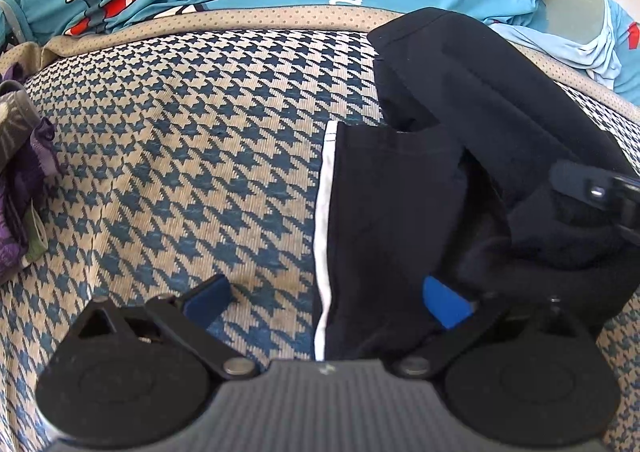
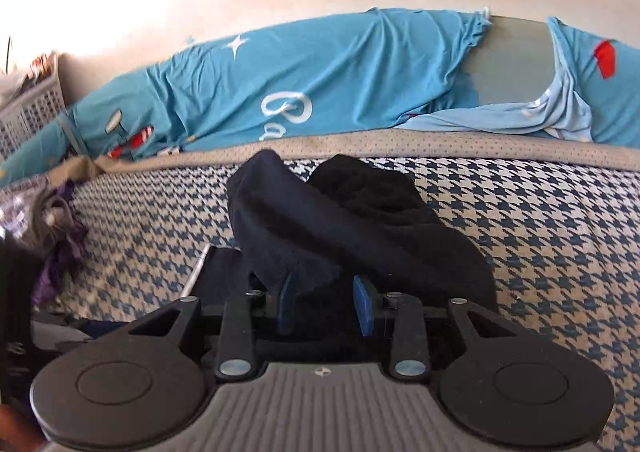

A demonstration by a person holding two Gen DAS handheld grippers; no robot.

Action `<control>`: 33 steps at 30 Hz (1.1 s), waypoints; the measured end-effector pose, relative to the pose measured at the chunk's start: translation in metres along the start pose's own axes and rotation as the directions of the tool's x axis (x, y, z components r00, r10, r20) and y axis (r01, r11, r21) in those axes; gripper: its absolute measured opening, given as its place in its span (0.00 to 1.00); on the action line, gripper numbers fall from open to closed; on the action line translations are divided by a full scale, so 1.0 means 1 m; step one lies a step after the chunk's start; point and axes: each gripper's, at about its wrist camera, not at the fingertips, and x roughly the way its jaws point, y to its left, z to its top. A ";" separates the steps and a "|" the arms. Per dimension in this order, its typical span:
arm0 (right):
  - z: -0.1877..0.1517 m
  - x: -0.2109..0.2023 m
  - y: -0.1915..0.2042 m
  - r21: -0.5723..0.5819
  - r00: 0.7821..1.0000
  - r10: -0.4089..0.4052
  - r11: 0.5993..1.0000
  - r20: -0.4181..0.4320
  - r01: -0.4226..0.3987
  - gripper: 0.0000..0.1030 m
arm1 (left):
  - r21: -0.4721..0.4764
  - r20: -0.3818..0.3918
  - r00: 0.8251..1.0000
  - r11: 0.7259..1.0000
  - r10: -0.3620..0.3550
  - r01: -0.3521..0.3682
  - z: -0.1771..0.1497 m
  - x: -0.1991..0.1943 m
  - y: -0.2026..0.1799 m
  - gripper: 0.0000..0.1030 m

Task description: Fold clothes

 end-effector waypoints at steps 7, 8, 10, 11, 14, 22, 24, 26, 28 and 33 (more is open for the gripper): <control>-0.004 0.018 0.011 -0.041 0.999 -0.040 0.998 0.004 0.040 0.49 | -0.015 -0.007 1.000 1.000 -0.014 0.014 0.000 -0.001 0.004 1.00; -0.005 0.019 0.014 -0.066 0.999 -0.050 0.997 0.004 0.050 0.49 | -0.017 -0.007 1.000 1.000 -0.014 0.014 0.000 -0.001 0.004 1.00; -0.008 0.022 0.019 -0.116 0.997 -0.071 0.991 0.007 0.071 0.47 | -0.023 -0.007 1.000 1.000 -0.019 0.019 0.000 -0.002 0.004 1.00; -0.009 0.022 0.020 -0.128 0.997 -0.080 0.988 0.010 0.080 0.41 | -0.026 -0.006 1.000 0.999 -0.021 0.021 0.000 -0.002 0.004 1.00; -0.011 0.022 0.019 -0.155 0.994 -0.107 0.982 0.019 0.108 0.23 | -0.032 -0.001 1.000 0.999 -0.029 0.029 0.000 -0.004 0.005 1.00; -0.005 -0.001 0.005 -0.052 0.988 -0.110 0.992 0.108 0.116 0.07 | -0.053 0.041 0.999 0.998 -0.027 0.029 0.004 -0.010 0.011 1.00; -0.002 -0.013 -0.003 -0.013 0.980 -0.130 0.991 0.150 0.133 0.06 | -0.061 0.041 0.999 0.998 -0.025 0.027 0.005 -0.011 0.013 1.00; 0.001 -0.024 -0.013 0.027 0.968 -0.173 0.985 0.183 0.171 0.06 | -0.066 0.040 0.999 0.998 -0.022 0.025 0.005 -0.010 0.014 1.00; 0.003 -0.033 -0.028 0.076 0.953 -0.229 0.973 0.197 0.218 0.06 | -0.063 0.041 0.999 0.998 -0.017 0.020 0.004 -0.011 0.014 1.00; 0.002 -0.047 -0.070 0.198 0.931 -0.336 0.931 0.145 0.306 0.06 | -0.050 0.043 0.999 0.999 -0.017 0.019 0.004 -0.010 0.012 1.00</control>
